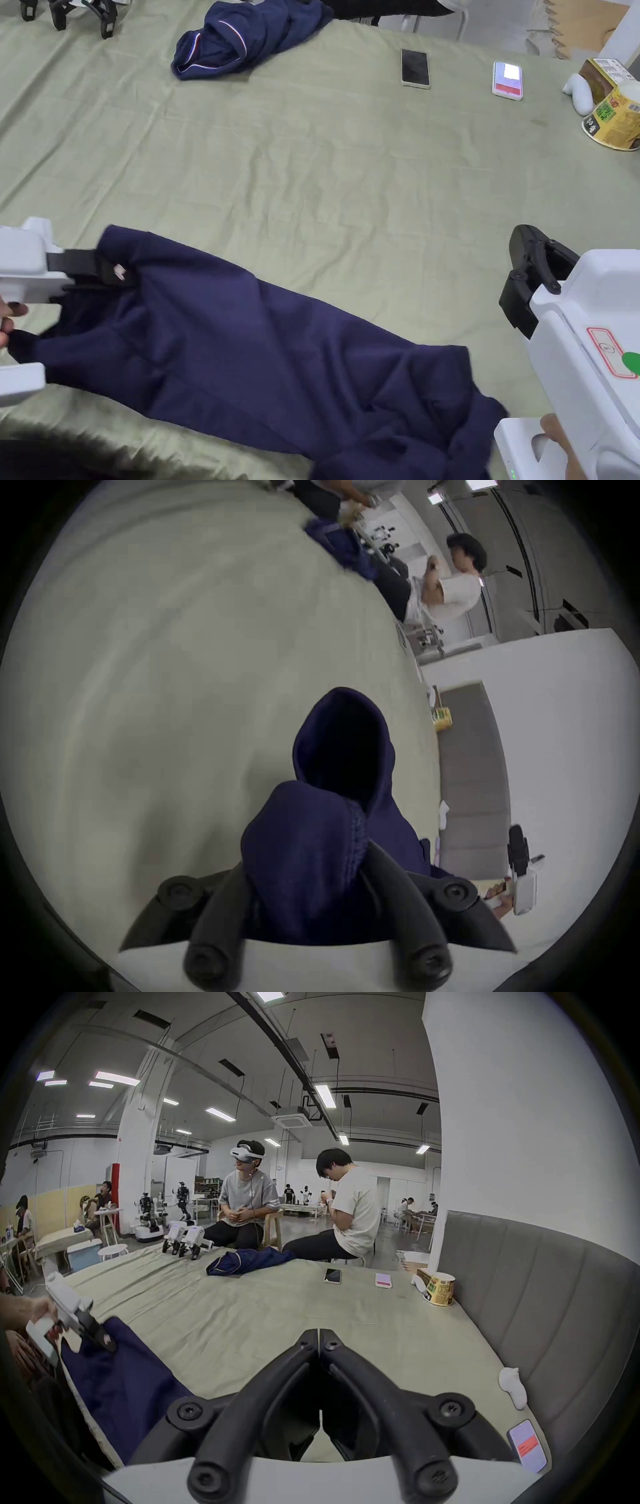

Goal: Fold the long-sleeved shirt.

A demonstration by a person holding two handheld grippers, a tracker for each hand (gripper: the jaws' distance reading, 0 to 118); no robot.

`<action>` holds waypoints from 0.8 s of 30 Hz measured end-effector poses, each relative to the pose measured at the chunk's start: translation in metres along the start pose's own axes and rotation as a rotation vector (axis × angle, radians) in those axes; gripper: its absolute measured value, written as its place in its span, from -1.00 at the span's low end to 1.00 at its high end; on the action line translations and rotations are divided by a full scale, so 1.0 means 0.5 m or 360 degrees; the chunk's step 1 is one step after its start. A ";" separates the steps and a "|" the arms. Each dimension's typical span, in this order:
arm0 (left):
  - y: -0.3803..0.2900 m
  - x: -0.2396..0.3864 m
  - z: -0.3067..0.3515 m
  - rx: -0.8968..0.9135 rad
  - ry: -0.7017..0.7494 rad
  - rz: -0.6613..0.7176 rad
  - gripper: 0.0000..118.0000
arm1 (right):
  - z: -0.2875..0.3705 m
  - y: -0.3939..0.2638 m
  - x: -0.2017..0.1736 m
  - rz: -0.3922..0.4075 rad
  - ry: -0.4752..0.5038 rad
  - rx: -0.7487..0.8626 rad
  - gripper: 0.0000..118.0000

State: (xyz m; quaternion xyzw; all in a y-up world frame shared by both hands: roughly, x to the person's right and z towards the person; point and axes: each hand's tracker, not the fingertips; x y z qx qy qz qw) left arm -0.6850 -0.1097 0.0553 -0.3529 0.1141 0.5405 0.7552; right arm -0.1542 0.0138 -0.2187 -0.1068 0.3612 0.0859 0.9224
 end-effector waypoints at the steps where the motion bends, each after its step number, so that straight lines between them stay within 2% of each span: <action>1: 0.017 -0.005 0.025 0.0057 0.0050 0.0013 -0.78 | -0.005 -0.001 -0.003 -0.0003 0.0000 -0.0004 -1.00; 6: 0.078 -0.037 0.132 0.0228 0.0203 0.0108 -0.78 | -0.021 0.000 -0.020 -0.0012 0.0018 -0.0016 -1.00; 8: 0.072 -0.015 0.148 0.0198 0.0290 0.0007 -0.78 | -0.023 0.000 -0.027 -0.0013 0.0028 -0.0014 -1.00; 11: 0.030 0.048 0.146 0.0165 0.0159 -0.0072 -0.78 | -0.026 0.000 -0.032 -0.0017 0.0042 -0.0015 -1.00; 17: -0.091 0.252 0.073 -0.0046 -0.0010 -0.0316 -0.78 | -0.008 -0.008 -0.027 -0.0013 0.0051 -0.0015 -1.00; 21: -0.174 0.375 -0.022 -0.0244 -0.0128 -0.0361 -0.78 | 0.008 -0.013 -0.005 -0.0061 0.0032 -0.0009 -1.00; 24: -0.244 0.434 -0.116 -0.0356 -0.0097 -0.0427 -0.78 | 0.025 -0.016 0.013 -0.0085 0.0010 -0.0002 -1.00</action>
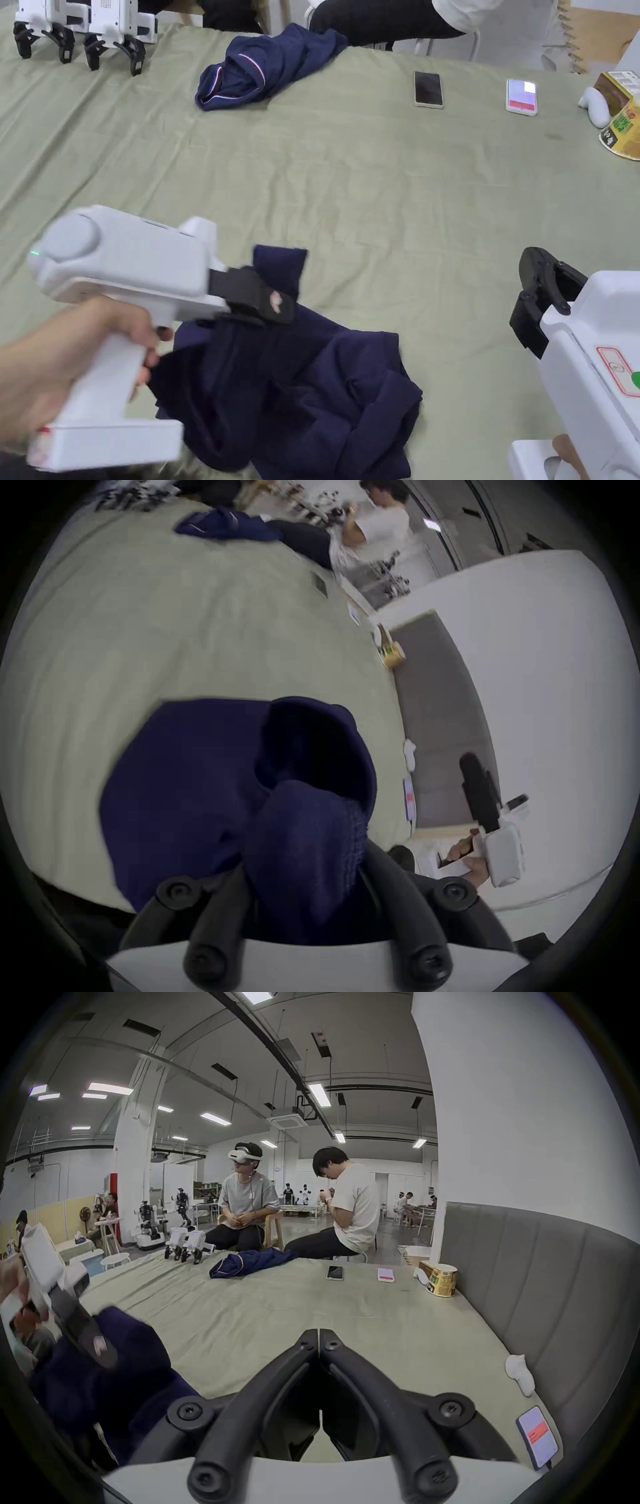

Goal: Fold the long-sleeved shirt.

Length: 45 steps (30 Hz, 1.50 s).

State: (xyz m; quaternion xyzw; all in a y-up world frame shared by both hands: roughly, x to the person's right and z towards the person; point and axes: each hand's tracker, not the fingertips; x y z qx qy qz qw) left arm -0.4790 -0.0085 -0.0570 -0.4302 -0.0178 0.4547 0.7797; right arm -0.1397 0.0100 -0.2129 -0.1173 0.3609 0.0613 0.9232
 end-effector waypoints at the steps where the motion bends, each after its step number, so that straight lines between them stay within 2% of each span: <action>1: -0.007 0.011 -0.034 -0.0036 0.0004 -0.0011 -0.78 | 0.006 -0.001 0.005 -0.0007 -0.0007 0.0005 -1.00; 6: -0.043 0.030 -0.222 -0.0111 -0.0047 0.0005 -0.78 | 0.027 -0.007 0.029 -0.0022 -0.0047 0.0011 -1.00; 9: -0.062 0.030 -0.286 -0.0119 -0.0011 -0.0026 -0.77 | 0.039 -0.009 0.037 -0.0019 -0.0059 0.0015 -1.00; 10: -0.063 0.028 -0.295 -0.0137 0.0003 -0.0017 -0.70 | 0.042 -0.010 0.039 -0.0020 -0.0064 0.0017 -1.00; 12: -0.070 0.030 -0.272 -0.0137 -0.0053 -0.0036 -0.50 | 0.047 -0.009 0.044 -0.0026 -0.0068 0.0016 -1.00; 14: -0.071 0.050 -0.224 -0.0089 -0.0193 -0.0133 0.26 | 0.050 -0.009 0.046 -0.0027 -0.0075 0.0021 -1.00; 16: -0.072 0.053 -0.150 0.0055 -0.0382 -0.0175 0.87 | 0.049 -0.009 0.048 -0.0040 -0.0076 0.0025 -1.00; 18: -0.064 0.046 -0.065 0.0214 -0.0506 -0.0174 0.87 | 0.048 -0.009 0.047 -0.0046 -0.0079 0.0029 -1.00; 21: -0.044 -0.002 0.003 0.0326 -0.0401 -0.0070 0.89 | 0.044 -0.009 0.042 -0.0070 -0.0071 0.0032 -1.00; 23: -0.038 -0.048 0.008 0.0295 -0.0288 0.0002 0.81 | 0.041 -0.010 0.035 -0.0072 -0.0066 0.0027 -1.00; 24: -0.041 -0.075 -0.004 0.0231 -0.0263 0.0076 0.63 | 0.042 -0.012 0.032 -0.0072 -0.0060 0.0025 -1.00; 26: -0.054 -0.105 -0.048 0.0150 -0.0245 0.0148 -0.07 | 0.043 -0.015 0.028 -0.0070 -0.0053 0.0020 -1.00; 27: -0.067 -0.115 -0.080 0.0065 -0.0209 0.0144 -0.30 | 0.043 -0.017 0.027 -0.0070 -0.0051 0.0015 -1.00; 28: -0.082 -0.120 -0.109 -0.0004 -0.0172 0.0137 -0.49 | 0.044 -0.018 0.027 -0.0068 -0.0052 0.0009 -1.00; 31: -0.123 -0.114 -0.208 -0.0177 -0.0162 0.0129 -0.76 | 0.048 -0.024 0.029 -0.0063 -0.0064 -0.0008 -1.00; 34: -0.132 -0.093 -0.289 -0.0223 -0.0154 0.0143 -0.87 | 0.053 -0.030 0.037 -0.0058 -0.0085 -0.0025 -1.00; 38: -0.124 -0.022 -0.339 -0.0223 -0.0170 0.0095 -0.89 | 0.062 -0.035 0.044 -0.0059 -0.0101 -0.0045 -1.00; 42: -0.107 0.043 -0.273 -0.0102 -0.0408 -0.0005 -0.91 | 0.065 -0.037 0.046 -0.0079 -0.0089 -0.0064 -1.00; 45: -0.081 0.043 -0.162 0.0090 -0.0435 -0.0083 -0.91 | 0.052 -0.039 0.029 -0.0128 0.0006 -0.0088 -1.00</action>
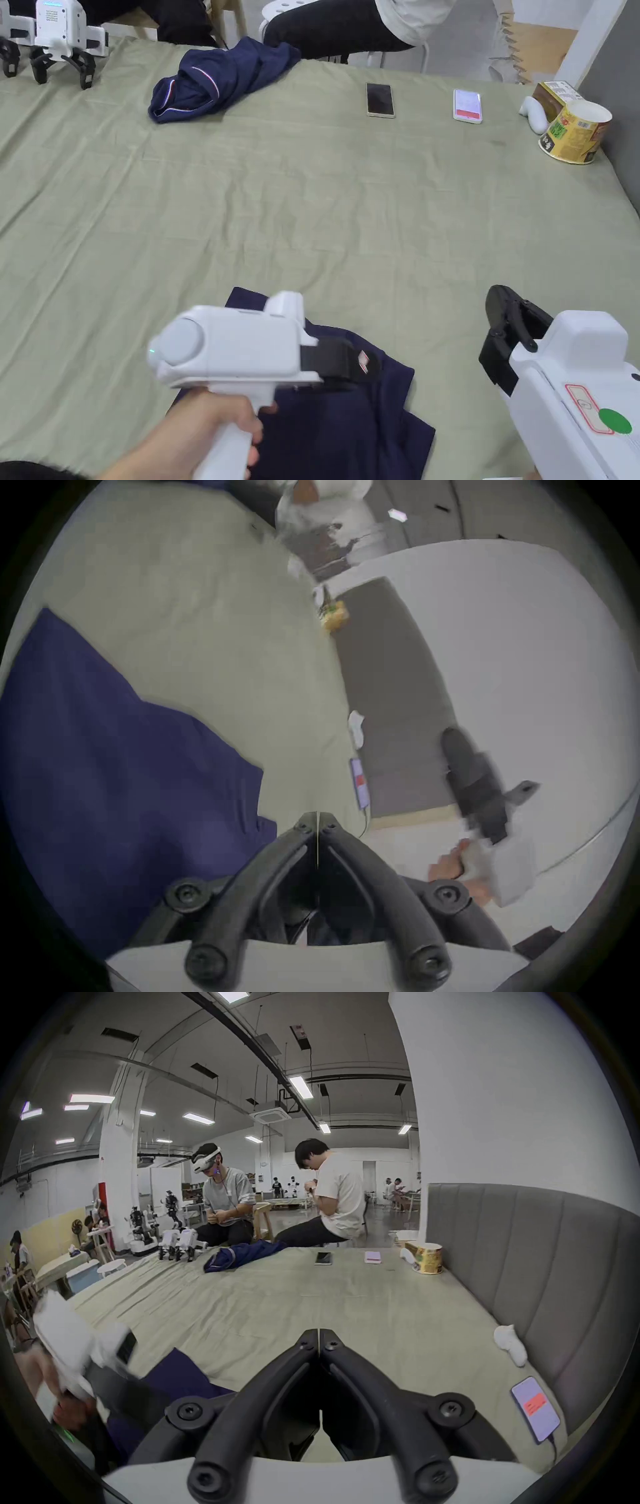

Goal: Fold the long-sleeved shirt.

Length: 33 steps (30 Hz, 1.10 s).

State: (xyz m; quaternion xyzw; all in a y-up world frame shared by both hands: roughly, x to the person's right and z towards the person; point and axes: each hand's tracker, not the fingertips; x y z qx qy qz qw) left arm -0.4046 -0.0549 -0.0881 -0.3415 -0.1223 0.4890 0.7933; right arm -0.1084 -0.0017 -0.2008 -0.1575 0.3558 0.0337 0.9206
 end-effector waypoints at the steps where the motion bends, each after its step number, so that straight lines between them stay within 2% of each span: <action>1: 0.011 0.000 0.033 0.0048 0.0003 0.0007 -0.91 | -0.008 -0.003 -0.011 -0.0008 0.0058 -0.0020 -1.00; 4: 0.036 -0.020 0.146 0.0217 0.0073 -0.0003 -0.91 | -0.041 -0.027 -0.063 -0.0042 0.0351 -0.0147 -1.00; 8: 0.047 -0.089 0.249 0.0346 0.0284 0.0093 -0.91 | -0.116 -0.122 -0.149 -0.0076 0.0704 -0.0525 -1.00; 9: 0.046 -0.112 0.265 0.0362 0.0304 0.0130 -0.91 | -0.134 -0.156 -0.169 -0.0072 0.0729 -0.0636 -1.00; 12: 0.044 -0.170 0.286 0.0327 0.0312 0.0210 -0.80 | -0.167 -0.243 -0.209 0.0080 0.0690 -0.0856 -1.00; 13: 0.043 -0.185 0.286 0.0306 0.0341 0.0220 -0.51 | -0.172 -0.263 -0.215 0.0134 0.0659 -0.0891 -1.00; 14: 0.038 -0.198 0.286 0.0348 0.0388 0.0221 -0.13 | -0.174 -0.276 -0.215 0.0137 0.0662 -0.0891 -1.00; 16: 0.036 -0.216 0.271 0.0342 0.0409 0.0167 0.78 | -0.172 -0.281 -0.207 0.0108 0.0669 -0.0865 -1.00; 17: 0.037 -0.228 0.257 0.0285 0.0414 0.0166 0.88 | -0.174 -0.275 -0.203 0.0079 0.0676 -0.0863 -1.00; 20: 0.033 -0.269 0.210 0.0192 0.0315 0.0083 0.88 | -0.177 -0.266 -0.200 0.0110 0.0679 -0.0872 -1.00; 24: 0.030 -0.302 0.107 -0.0183 0.0398 0.0196 0.88 | -0.176 -0.265 -0.205 0.0164 0.0688 -0.0867 -1.00; 25: 0.023 -0.303 0.086 -0.0269 0.0405 0.0197 0.83 | -0.175 -0.264 -0.205 0.0164 0.0688 -0.0866 -1.00; 26: 0.012 -0.298 0.068 -0.0276 0.0420 0.0145 0.70 | -0.174 -0.264 -0.204 0.0164 0.0690 -0.0861 -1.00; 27: 0.001 -0.288 0.059 -0.0246 0.0400 0.0048 0.43 | -0.173 -0.264 -0.201 0.0165 0.0691 -0.0855 -1.00; 28: 0.006 -0.285 0.062 -0.0181 0.0532 0.0002 0.12 | -0.169 -0.261 -0.200 0.0171 0.0680 -0.0849 -1.00; 29: 0.007 -0.290 0.068 -0.0174 0.0529 -0.0016 -0.01 | -0.157 -0.251 -0.199 0.0207 0.0639 -0.0786 -1.00; 30: 0.009 -0.302 0.084 -0.0152 0.0427 0.0046 -0.12 | -0.137 -0.234 -0.199 0.0239 0.0616 -0.0649 -1.00; 31: 0.011 -0.314 0.100 -0.0117 0.0365 0.0121 -0.33 | -0.124 -0.216 -0.201 0.0242 0.0629 -0.0585 -1.00; 33: 0.020 -0.330 0.142 -0.0041 0.0376 0.0144 -0.51 | -0.103 -0.167 -0.221 0.0275 0.0681 -0.0434 -1.00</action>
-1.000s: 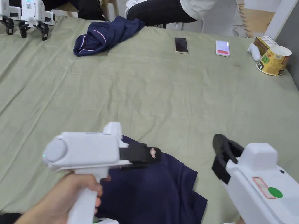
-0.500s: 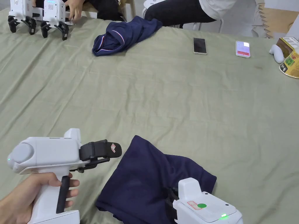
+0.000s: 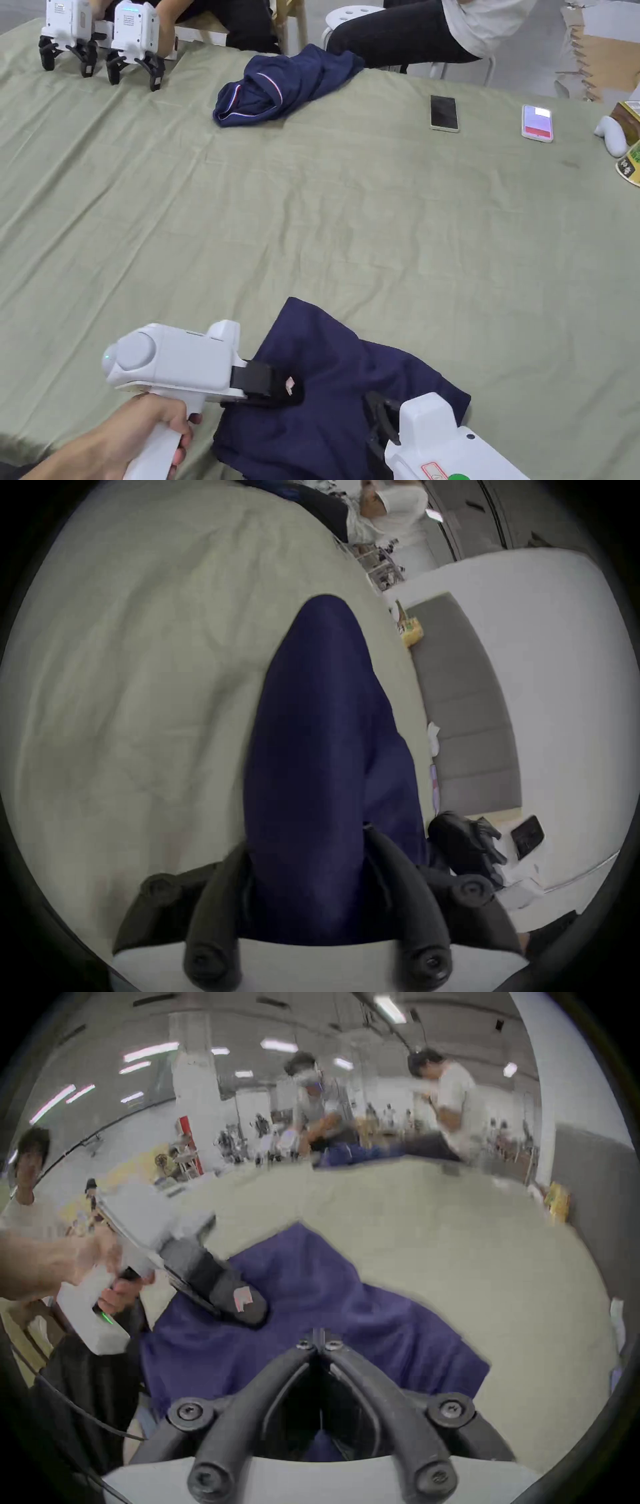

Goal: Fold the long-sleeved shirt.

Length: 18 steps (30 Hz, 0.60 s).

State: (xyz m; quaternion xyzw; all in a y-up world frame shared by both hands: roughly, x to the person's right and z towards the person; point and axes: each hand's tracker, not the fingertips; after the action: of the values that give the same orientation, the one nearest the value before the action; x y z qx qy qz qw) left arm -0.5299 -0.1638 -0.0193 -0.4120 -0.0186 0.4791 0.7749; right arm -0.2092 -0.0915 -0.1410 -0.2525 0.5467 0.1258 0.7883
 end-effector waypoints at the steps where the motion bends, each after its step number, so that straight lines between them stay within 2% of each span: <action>1: 0.003 -0.010 0.012 0.0028 -0.0002 0.0026 -0.54 | 0.007 0.021 -0.012 0.0051 -0.0018 0.0039 -1.00; 4: 0.017 -0.021 0.074 0.0097 0.0069 -0.0056 -0.55 | 0.005 0.085 -0.047 0.0188 0.0026 0.0135 -1.00; 8: 0.055 -0.062 0.186 0.0178 0.0180 -0.0005 -0.55 | -0.072 0.152 -0.099 0.0211 0.0097 0.0100 -1.00; 10: 0.079 -0.103 0.249 0.0240 0.0267 0.0042 -0.55 | -0.123 0.174 -0.133 0.0237 0.0185 0.0117 -1.00; 12: 0.100 -0.140 0.326 0.0333 0.0291 0.0202 -0.55 | -0.186 0.198 -0.179 0.0224 0.0292 0.0125 -1.00; 18: 0.170 -0.257 0.526 0.0454 0.0575 0.0285 -0.55 | -0.365 0.250 -0.328 0.0300 0.0482 0.0046 -1.00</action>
State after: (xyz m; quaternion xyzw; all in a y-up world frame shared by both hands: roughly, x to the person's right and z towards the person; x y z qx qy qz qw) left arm -0.7727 -0.0808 0.1454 -0.3773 0.2247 0.4621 0.7705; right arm -0.4751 -0.0716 -0.0718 -0.2048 0.6822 0.1520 0.6853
